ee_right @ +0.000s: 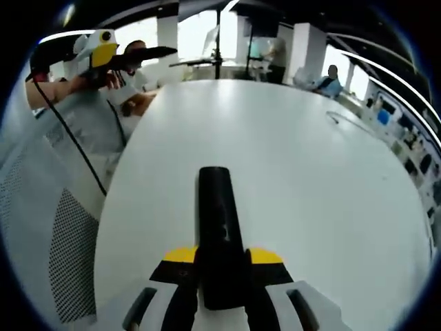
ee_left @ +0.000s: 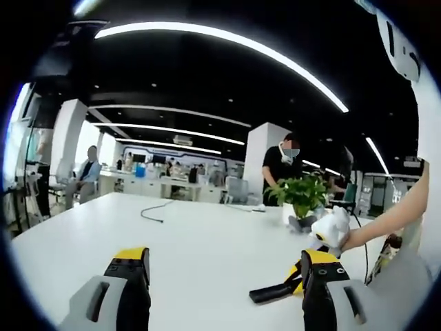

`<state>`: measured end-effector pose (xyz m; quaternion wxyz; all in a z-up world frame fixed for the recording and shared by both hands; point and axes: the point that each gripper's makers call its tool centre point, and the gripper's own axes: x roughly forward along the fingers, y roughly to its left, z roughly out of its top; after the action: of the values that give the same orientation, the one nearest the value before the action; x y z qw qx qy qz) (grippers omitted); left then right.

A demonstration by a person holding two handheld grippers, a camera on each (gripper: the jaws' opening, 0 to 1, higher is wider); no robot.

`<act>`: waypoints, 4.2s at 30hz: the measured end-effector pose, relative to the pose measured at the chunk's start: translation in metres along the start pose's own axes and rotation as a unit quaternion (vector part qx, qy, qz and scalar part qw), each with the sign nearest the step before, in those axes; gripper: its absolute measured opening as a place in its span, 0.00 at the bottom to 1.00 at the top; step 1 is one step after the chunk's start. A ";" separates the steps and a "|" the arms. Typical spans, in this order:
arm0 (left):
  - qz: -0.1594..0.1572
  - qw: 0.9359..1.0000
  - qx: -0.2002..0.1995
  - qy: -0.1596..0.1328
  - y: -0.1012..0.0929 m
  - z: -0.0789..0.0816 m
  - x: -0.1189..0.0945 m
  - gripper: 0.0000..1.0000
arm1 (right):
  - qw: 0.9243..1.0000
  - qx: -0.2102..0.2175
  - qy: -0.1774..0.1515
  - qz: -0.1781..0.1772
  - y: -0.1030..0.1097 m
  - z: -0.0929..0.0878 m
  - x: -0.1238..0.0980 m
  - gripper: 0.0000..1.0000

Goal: Press the specified remote control buttons in sequence, fully releasing each button before pressing the next.

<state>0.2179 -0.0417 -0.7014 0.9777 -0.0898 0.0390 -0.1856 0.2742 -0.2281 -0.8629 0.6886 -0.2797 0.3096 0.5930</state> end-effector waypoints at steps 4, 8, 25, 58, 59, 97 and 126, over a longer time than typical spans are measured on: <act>0.015 1.000 -0.014 0.011 0.008 -0.004 0.000 0.94 | 1.000 -0.004 0.005 0.005 -0.005 0.002 -0.001 0.23; 0.016 1.000 0.012 0.020 0.005 -0.007 0.000 0.94 | 1.000 -0.003 0.005 0.005 -0.011 0.002 -0.001 0.23; 0.026 0.995 0.076 0.063 0.008 -0.020 0.001 0.89 | 1.000 -0.013 0.011 0.015 -0.031 0.006 0.006 0.22; 0.028 0.990 0.099 0.092 0.010 -0.029 0.001 0.88 | 1.000 -0.016 0.012 0.016 -0.065 0.015 0.013 0.22; 0.027 0.990 0.099 0.092 0.010 -0.029 0.001 0.88 | 1.000 -0.015 0.012 0.016 -0.066 0.015 0.013 0.22; 0.021 0.984 0.118 0.128 0.010 -0.042 0.002 0.86 | 0.999 -0.028 0.000 0.023 -0.088 0.019 0.017 0.22; 0.032 0.984 0.109 0.138 0.016 -0.046 0.000 0.85 | 0.999 -0.040 0.001 0.005 -0.104 0.022 0.021 0.30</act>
<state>0.2188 -0.0351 -0.7499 0.9724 0.0454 0.1560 -0.1676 0.3809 -0.2131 -0.8625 0.6739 -0.3061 0.2879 0.6077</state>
